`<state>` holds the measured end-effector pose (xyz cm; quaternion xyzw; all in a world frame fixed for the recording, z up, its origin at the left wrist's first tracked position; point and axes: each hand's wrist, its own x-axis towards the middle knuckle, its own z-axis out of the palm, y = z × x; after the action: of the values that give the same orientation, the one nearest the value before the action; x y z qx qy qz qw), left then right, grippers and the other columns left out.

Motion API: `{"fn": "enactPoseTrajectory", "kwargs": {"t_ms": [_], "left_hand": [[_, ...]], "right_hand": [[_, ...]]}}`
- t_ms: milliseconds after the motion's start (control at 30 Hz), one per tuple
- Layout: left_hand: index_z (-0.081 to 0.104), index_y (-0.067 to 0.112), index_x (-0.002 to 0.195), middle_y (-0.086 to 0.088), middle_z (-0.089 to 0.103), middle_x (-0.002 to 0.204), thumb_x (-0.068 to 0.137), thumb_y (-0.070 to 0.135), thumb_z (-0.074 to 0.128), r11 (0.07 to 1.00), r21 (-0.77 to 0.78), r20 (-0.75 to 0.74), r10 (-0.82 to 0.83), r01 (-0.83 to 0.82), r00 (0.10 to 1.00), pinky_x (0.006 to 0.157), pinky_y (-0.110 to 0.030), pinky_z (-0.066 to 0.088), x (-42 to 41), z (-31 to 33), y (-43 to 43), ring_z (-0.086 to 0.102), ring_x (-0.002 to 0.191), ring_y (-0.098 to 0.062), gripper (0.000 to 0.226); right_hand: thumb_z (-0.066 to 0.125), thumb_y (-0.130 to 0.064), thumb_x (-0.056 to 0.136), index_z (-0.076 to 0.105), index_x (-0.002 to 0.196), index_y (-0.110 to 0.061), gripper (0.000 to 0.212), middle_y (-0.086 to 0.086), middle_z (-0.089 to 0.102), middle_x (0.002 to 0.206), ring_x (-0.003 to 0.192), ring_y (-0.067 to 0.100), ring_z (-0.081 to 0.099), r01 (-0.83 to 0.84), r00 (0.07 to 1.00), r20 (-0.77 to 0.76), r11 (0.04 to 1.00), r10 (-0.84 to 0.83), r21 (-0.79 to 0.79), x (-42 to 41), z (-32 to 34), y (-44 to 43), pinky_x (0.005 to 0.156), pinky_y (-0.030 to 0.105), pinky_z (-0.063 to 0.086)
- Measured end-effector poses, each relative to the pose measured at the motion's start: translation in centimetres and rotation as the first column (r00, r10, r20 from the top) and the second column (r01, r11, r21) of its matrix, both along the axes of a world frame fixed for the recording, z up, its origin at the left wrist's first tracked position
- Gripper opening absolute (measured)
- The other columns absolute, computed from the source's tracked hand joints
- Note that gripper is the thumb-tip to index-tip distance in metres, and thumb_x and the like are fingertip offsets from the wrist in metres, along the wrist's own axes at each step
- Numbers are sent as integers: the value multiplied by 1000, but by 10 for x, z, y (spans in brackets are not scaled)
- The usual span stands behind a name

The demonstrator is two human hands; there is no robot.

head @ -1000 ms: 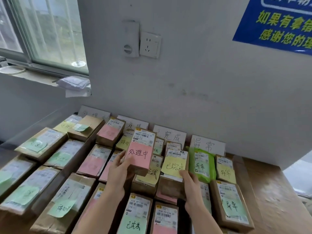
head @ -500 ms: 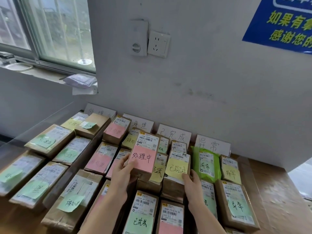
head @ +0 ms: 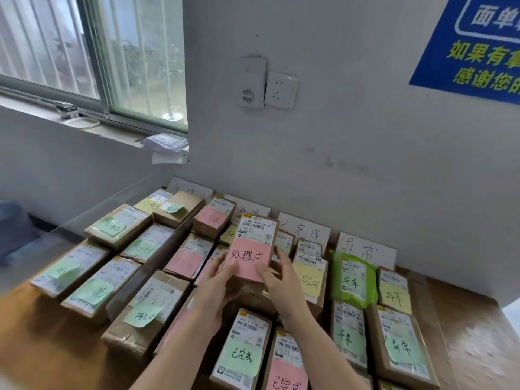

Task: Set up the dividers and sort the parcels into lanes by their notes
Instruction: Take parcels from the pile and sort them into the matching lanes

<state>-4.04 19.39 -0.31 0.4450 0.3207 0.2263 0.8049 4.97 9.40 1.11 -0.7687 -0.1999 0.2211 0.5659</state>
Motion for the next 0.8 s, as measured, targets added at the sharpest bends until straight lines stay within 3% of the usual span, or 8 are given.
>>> {"fn": "enactPoseTrajectory", "kwargs": {"t_ms": [100,267,367,467,533,633,733,800], "left_hand": [[59,20,130,-9,74,107,95,24,60,998,67,-24,-15,16,1000,86,-43,57,-10,3,10,68,102,-32,35],[60,22,128,-8,74,106,100,26,52,988,141,-76,-48,58,996,70,-29,54,-24,5,39,69,92,-22,29],[61,25,125,-6,74,105,101,25,51,984,158,-109,-65,82,992,71,-29,55,-31,0,63,69,95,-21,26],[63,31,110,-3,73,100,102,20,50,979,184,-132,-65,89,989,58,-19,53,-39,-3,88,70,86,-15,19],[63,34,109,0,73,101,102,20,49,965,233,-165,-86,123,982,62,-18,52,-43,-3,106,68,91,-14,20],[63,31,116,3,74,101,103,20,47,940,284,-186,-139,189,973,77,-28,53,-50,-5,134,69,97,-16,23],[61,41,100,10,73,96,103,19,47,919,328,-214,-153,218,965,79,-27,53,-58,-4,160,68,94,-11,26],[62,39,100,10,74,95,103,17,47,911,345,-224,-153,225,962,80,-29,55,-62,-5,175,69,93,-11,27]], "right_hand": [[67,-41,89,33,146,-37,67,-4,44,148,132,22,47,3,1000,-23,1000,-3,7,-8,0,10,107,49,45],[66,-33,92,35,149,-29,65,0,42,149,136,23,41,6,998,-67,1000,-5,16,-21,1,34,109,45,41],[68,-33,90,40,145,-31,62,1,50,143,127,22,51,34,995,-94,999,-32,13,-30,-4,57,102,46,49],[67,-24,92,42,141,-29,56,3,61,130,111,20,62,66,981,-186,997,-59,33,-39,-9,81,90,40,57],[66,-20,93,41,142,-25,56,3,63,124,103,17,66,92,969,-232,995,-80,40,-46,-11,96,81,31,59],[64,-17,94,40,145,-23,56,3,65,122,99,13,66,110,960,-262,993,-97,35,-56,-14,121,63,16,54],[62,-18,95,38,146,-22,56,0,63,122,96,6,61,118,954,-282,992,-103,39,-65,-14,144,54,13,48],[62,-17,95,39,145,-20,55,-6,62,114,94,5,60,116,957,-275,992,-97,56,-70,-14,157,54,12,48]]}}
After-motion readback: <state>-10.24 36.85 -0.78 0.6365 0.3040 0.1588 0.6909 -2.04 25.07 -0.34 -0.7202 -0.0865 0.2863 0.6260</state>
